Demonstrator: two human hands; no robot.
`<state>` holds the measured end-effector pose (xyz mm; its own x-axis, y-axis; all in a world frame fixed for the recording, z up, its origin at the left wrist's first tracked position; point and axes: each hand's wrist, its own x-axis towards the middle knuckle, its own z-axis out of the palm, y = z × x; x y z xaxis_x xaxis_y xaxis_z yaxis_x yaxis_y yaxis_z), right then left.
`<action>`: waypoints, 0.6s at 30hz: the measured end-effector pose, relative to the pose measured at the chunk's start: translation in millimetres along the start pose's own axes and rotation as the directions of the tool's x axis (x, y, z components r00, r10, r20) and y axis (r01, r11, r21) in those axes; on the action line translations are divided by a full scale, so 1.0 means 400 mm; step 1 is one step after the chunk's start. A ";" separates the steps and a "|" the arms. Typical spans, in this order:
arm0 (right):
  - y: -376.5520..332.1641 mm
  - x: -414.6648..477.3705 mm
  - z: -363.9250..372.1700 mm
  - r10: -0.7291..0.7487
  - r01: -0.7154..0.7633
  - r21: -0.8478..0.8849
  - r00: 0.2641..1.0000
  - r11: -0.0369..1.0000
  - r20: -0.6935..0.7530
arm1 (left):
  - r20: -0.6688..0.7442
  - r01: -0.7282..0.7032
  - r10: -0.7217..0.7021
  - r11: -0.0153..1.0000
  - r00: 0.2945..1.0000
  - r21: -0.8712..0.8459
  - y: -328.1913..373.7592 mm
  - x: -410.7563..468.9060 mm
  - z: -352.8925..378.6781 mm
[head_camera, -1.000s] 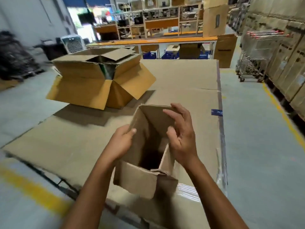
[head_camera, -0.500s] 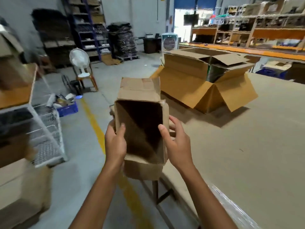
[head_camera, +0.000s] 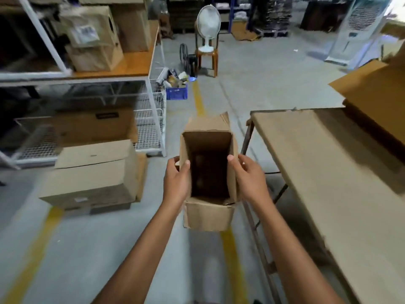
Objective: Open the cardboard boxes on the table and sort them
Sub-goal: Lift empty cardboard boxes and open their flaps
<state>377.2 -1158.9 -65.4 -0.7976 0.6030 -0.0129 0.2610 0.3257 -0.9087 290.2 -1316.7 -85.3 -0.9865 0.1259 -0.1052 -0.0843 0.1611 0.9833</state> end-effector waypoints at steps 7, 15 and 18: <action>0.077 0.207 0.154 0.101 -0.093 -0.076 0.988 0.993 0.117 | -0.087 0.141 -0.138 0.990 0.987 0.030 -0.071 0.186 0.008; 0.116 0.591 0.227 0.134 -0.127 -0.049 0.978 0.991 0.162 | -0.104 0.197 -0.192 0.979 0.976 0.043 -0.064 0.510 0.128; 0.110 0.714 0.227 0.175 -0.173 -0.026 0.971 0.985 0.164 | -0.135 0.218 -0.211 0.975 0.968 0.035 -0.039 0.626 0.172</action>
<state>111.5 -1038.4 -147.1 -0.8180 0.5229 -0.2396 0.4086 0.2352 -0.8819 54.1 -1220.2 -137.4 -0.9562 -0.0445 -0.2894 -0.2920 0.2191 0.9310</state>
